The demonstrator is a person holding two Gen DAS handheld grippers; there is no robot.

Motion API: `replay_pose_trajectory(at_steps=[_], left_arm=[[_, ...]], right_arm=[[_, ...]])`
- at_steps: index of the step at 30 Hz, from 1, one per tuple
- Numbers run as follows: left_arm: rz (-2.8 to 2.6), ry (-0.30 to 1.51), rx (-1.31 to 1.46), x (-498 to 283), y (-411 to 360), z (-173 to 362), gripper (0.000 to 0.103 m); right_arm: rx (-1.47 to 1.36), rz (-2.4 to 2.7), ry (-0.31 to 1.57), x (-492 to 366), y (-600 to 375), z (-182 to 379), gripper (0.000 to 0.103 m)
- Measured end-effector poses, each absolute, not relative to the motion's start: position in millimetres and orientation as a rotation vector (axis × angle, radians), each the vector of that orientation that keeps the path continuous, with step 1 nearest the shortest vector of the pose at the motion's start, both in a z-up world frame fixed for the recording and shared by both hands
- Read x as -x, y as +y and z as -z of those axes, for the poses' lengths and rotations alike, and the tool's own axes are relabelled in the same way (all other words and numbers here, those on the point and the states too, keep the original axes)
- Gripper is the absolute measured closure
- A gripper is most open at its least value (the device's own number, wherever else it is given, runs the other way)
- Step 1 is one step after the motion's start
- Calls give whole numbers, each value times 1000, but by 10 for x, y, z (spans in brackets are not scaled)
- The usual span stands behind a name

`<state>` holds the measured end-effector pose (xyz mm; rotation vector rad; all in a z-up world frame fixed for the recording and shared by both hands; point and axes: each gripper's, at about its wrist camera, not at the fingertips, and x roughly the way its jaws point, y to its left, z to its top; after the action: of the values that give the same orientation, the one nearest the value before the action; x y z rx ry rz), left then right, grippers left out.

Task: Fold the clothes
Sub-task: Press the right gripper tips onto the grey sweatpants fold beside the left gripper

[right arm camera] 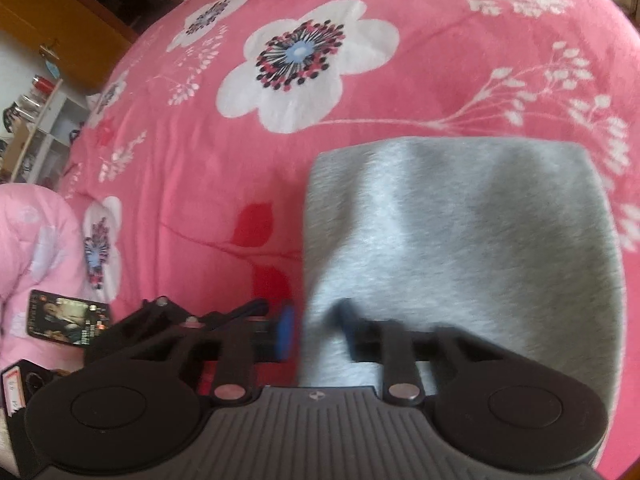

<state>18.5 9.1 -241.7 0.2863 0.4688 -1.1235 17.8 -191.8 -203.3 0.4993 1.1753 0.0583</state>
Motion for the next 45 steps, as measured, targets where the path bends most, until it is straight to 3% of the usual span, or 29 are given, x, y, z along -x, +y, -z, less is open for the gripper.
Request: replay_pose_trajectory(at_steps=[17,37,45], left_arm=[[1128,411,-390,-178,124,2433,51],[1357,492,-297,-263,24,2287,51],[1275,499,-402,-181,-148,2424,51]], right_arm=[[-549,-11,1124,-53,-2110,1811,101],[-540,-2,1097,97,-2234,1726,101],[-546,2,1098,94,-2214,1734,101]])
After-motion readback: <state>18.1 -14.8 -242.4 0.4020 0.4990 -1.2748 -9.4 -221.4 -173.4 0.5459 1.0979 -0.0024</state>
